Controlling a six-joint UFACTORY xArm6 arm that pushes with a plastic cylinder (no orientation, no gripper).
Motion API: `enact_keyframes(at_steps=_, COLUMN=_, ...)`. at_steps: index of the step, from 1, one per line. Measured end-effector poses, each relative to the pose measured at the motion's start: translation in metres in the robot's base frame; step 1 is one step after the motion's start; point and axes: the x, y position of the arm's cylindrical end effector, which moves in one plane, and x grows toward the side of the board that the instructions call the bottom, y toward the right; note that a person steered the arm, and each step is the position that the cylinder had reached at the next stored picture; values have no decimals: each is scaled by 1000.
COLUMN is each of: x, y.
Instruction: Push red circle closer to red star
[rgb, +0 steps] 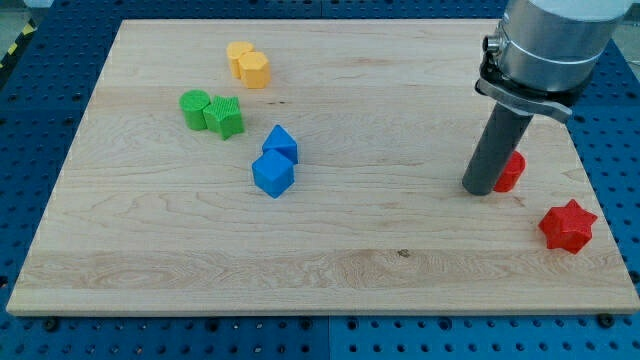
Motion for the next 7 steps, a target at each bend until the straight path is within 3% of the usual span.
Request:
enact_keyframes(at_steps=2, x=-62, y=-7)
enact_keyframes(at_steps=5, x=-47, y=30)
enact_keyframes(at_steps=7, x=-45, y=17)
